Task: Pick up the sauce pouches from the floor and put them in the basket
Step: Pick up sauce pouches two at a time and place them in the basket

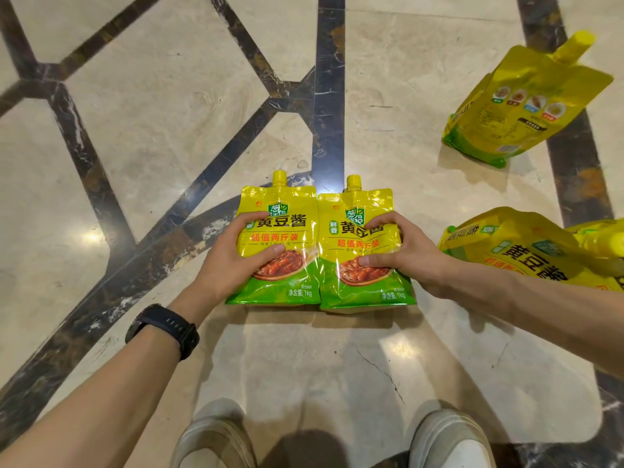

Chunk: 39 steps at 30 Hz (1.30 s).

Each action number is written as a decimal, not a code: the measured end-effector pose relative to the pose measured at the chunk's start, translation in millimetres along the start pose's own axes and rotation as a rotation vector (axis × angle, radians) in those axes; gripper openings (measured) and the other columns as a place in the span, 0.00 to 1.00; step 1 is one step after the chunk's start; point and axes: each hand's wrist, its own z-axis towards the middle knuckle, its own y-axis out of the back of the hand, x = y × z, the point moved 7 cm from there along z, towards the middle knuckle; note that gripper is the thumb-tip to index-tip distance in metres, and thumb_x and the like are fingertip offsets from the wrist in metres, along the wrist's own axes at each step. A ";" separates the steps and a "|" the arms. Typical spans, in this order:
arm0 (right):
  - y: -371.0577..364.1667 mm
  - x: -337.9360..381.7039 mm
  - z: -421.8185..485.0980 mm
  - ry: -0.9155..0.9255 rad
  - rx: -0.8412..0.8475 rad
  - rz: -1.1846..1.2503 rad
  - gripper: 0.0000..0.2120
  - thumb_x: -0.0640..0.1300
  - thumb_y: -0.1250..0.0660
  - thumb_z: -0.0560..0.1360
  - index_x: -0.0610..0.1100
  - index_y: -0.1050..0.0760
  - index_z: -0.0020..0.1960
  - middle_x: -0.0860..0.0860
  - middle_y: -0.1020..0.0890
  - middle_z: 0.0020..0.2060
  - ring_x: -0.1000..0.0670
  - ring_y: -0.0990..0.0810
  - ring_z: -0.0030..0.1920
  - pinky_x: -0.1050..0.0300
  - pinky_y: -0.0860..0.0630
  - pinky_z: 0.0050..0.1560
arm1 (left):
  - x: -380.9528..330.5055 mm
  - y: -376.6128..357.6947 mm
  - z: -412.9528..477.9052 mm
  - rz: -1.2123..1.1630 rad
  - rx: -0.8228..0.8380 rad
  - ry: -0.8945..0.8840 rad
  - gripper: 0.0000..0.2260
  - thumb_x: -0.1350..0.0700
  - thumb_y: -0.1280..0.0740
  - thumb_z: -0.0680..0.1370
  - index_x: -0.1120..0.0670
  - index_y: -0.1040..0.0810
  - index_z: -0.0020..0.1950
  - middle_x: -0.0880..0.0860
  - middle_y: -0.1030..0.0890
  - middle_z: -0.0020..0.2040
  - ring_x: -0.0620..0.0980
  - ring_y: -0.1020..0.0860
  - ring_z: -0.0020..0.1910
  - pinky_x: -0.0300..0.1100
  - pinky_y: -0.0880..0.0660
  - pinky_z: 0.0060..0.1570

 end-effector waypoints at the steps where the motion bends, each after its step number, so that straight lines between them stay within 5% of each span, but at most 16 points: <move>1: 1.9 6.4 0.5 0.002 -0.001 0.005 0.28 0.30 0.22 0.64 0.44 0.26 0.60 0.44 0.16 0.54 0.45 0.15 0.50 0.50 0.16 0.46 | 1.2 1.3 -0.6 -0.050 -0.006 0.024 0.26 0.45 0.23 0.69 0.39 0.25 0.65 0.43 0.23 0.65 0.44 0.23 0.63 0.52 0.23 0.63; 4: 4.9 31.1 -1.5 0.021 0.006 0.044 0.29 0.30 0.24 0.64 0.46 0.25 0.61 0.45 0.15 0.49 0.48 0.15 0.44 0.55 0.17 0.39 | -1.1 -1.4 -12.3 -0.237 -0.027 0.107 0.25 0.50 0.22 0.68 0.42 0.22 0.63 0.46 0.22 0.65 0.46 0.21 0.62 0.49 0.21 0.59; 8: 2.3 55.7 -28.9 0.026 -0.001 0.046 0.28 0.29 0.25 0.67 0.46 0.25 0.63 0.47 0.15 0.50 0.48 0.14 0.44 0.54 0.17 0.39 | -25.2 -6.8 -46.2 -0.464 -0.077 0.194 0.23 0.59 0.24 0.68 0.47 0.22 0.62 0.44 0.21 0.61 0.43 0.17 0.53 0.38 0.19 0.44; 11: -2.7 80.0 -76.7 -0.006 0.019 0.066 0.29 0.28 0.26 0.68 0.45 0.27 0.65 0.47 0.15 0.51 0.49 0.14 0.46 0.54 0.17 0.39 | -64.3 11.9 -76.7 -0.440 -0.043 0.239 0.25 0.54 0.22 0.65 0.42 0.21 0.60 0.49 0.20 0.64 0.50 0.18 0.58 0.44 0.18 0.49; 14: -4.4 116.6 -150.6 -0.055 -0.002 0.133 0.30 0.29 0.26 0.68 0.46 0.28 0.65 0.45 0.15 0.53 0.46 0.15 0.50 0.52 0.17 0.42 | -132.3 39.2 -120.1 -0.373 0.011 0.254 0.25 0.54 0.22 0.66 0.42 0.22 0.61 0.49 0.19 0.62 0.49 0.18 0.57 0.46 0.19 0.54; 19: -2.8 229.2 -311.4 -0.070 -0.071 0.206 0.29 0.30 0.25 0.67 0.48 0.28 0.64 0.49 0.16 0.55 0.47 0.15 0.52 0.51 0.17 0.44 | -291.2 103.4 -209.6 -0.291 0.049 0.266 0.25 0.57 0.21 0.67 0.40 0.21 0.61 0.44 0.19 0.59 0.43 0.18 0.53 0.35 0.21 0.48; 22: 3.9 318.9 -414.9 -0.065 -0.123 0.230 0.30 0.31 0.24 0.66 0.48 0.27 0.63 0.50 0.17 0.56 0.49 0.15 0.52 0.54 0.18 0.44 | -406.3 147.1 -262.5 -0.279 0.089 0.255 0.26 0.52 0.21 0.64 0.36 0.21 0.59 0.44 0.18 0.58 0.46 0.18 0.54 0.43 0.21 0.52; 27: 0.8 449.9 -562.3 -0.018 -0.242 0.272 0.39 0.46 0.15 0.55 0.53 0.26 0.62 0.45 0.18 0.59 0.40 0.17 0.55 0.39 0.19 0.54 | -576.4 216.2 -329.5 -0.261 0.137 0.121 0.28 0.51 0.17 0.63 0.35 0.21 0.59 0.42 0.19 0.61 0.47 0.19 0.59 0.46 0.22 0.57; 30: -6.2 502.4 -624.7 0.093 -0.328 0.301 0.35 0.37 0.17 0.59 0.52 0.27 0.62 0.43 0.16 0.57 0.38 0.16 0.53 0.38 0.19 0.53 | -654.8 243.0 -351.1 -0.307 0.210 0.002 0.26 0.55 0.20 0.65 0.40 0.21 0.60 0.36 0.19 0.57 0.39 0.19 0.55 0.38 0.20 0.50; 34: -11.6 533.5 -695.0 0.207 -0.499 0.370 0.34 0.31 0.23 0.62 0.50 0.28 0.63 0.45 0.16 0.56 0.38 0.15 0.52 0.43 0.17 0.48 | -731.5 254.2 -371.8 -0.303 0.386 -0.136 0.25 0.64 0.24 0.69 0.47 0.23 0.63 0.32 0.19 0.53 0.34 0.19 0.50 0.34 0.20 0.44; 39: -9.4 539.0 -787.2 0.331 -0.739 0.472 0.32 0.31 0.23 0.62 0.49 0.28 0.62 0.49 0.14 0.53 0.47 0.14 0.48 0.56 0.18 0.42 | -797.0 227.5 -396.6 -0.246 0.586 -0.236 0.27 0.65 0.24 0.68 0.47 0.22 0.64 0.40 0.17 0.55 0.43 0.16 0.50 0.37 0.19 0.41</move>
